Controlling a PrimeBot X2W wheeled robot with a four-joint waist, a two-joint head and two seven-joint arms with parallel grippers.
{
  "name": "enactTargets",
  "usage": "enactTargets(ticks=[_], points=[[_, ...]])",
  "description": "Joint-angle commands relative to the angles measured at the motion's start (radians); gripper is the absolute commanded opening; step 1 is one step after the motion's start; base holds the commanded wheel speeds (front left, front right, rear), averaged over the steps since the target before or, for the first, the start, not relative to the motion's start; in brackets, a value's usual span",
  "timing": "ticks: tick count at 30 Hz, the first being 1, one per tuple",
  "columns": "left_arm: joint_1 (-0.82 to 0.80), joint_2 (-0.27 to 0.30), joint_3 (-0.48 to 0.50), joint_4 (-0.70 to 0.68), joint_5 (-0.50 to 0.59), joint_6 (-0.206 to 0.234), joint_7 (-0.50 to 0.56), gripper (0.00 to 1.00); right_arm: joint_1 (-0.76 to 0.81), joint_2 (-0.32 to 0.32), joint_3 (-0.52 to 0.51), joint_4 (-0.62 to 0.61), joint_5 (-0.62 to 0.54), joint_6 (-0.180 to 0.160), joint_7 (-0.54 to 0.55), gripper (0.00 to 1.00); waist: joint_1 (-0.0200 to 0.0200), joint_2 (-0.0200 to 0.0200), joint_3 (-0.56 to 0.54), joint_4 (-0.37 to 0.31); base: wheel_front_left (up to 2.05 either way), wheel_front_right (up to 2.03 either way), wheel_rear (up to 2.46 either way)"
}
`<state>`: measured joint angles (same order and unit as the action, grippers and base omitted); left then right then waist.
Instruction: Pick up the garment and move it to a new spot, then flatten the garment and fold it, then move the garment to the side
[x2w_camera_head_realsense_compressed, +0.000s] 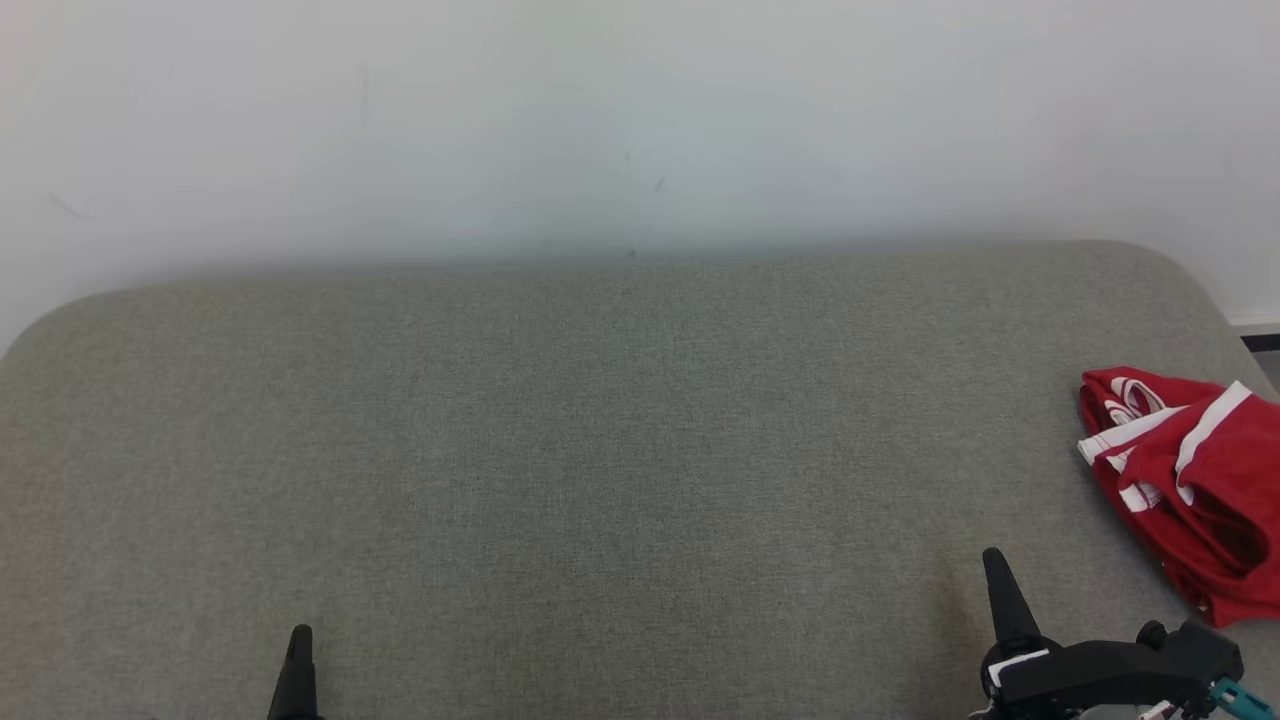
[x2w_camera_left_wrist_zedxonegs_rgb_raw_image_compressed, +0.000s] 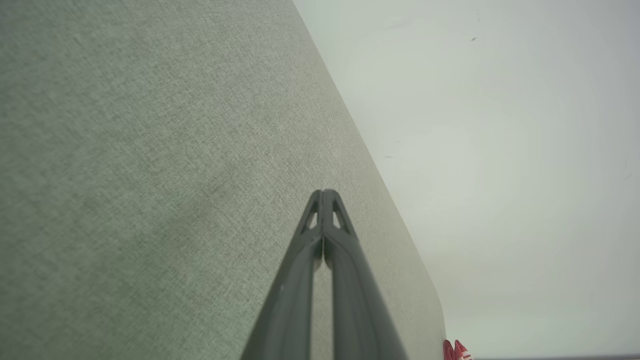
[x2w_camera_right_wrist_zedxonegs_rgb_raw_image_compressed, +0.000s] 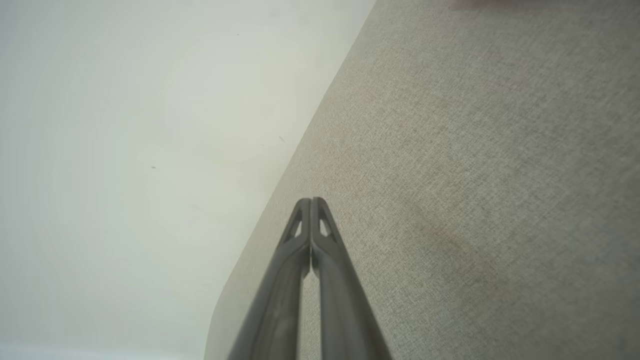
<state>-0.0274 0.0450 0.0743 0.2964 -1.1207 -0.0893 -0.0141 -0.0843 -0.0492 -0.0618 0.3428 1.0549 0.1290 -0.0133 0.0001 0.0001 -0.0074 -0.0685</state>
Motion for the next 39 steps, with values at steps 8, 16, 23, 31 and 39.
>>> enactTargets(ticks=[8, 16, 23, 31, 39], points=[[-0.033, 0.005, 0.011, -0.020, -0.101, -0.012, 0.027, 0.00, -0.023, -0.001, -0.012, -0.029, 0.110, 0.002, 0.025, 0.00, 0.0000, -0.0001, 0.002, 0.010, 0.00, 0.00, 0.00], [-0.047, 0.006, 0.017, -0.028, -0.180, -0.018, 0.049, 0.00, -0.022, -0.001, -0.021, -0.043, 0.203, 0.002, 0.048, 0.00, 0.0000, -0.0001, 0.003, 0.020, 0.00, 0.00, 0.00], [-0.054, 0.006, 0.021, -0.033, -0.240, -0.024, 0.064, 0.00, -0.023, -0.001, -0.027, -0.055, 0.271, 0.002, 0.064, 0.00, 0.0000, -0.0001, 0.004, 0.028, 0.00, 0.00, 0.00], [-0.064, 0.006, 0.027, -0.039, -0.304, -0.028, 0.081, 0.00, -0.024, -0.001, -0.034, -0.066, 0.345, 0.002, 0.080, 0.00, -0.0001, -0.0001, 0.006, 0.037, 0.00, 0.00, 0.00], [-0.069, 0.007, 0.031, -0.043, -0.359, -0.034, 0.096, 0.00, -0.025, -0.001, -0.040, -0.076, 0.405, 0.003, 0.094, 0.00, -0.0001, -0.0001, 0.007, 0.045, 0.00, 0.00, 0.00]])
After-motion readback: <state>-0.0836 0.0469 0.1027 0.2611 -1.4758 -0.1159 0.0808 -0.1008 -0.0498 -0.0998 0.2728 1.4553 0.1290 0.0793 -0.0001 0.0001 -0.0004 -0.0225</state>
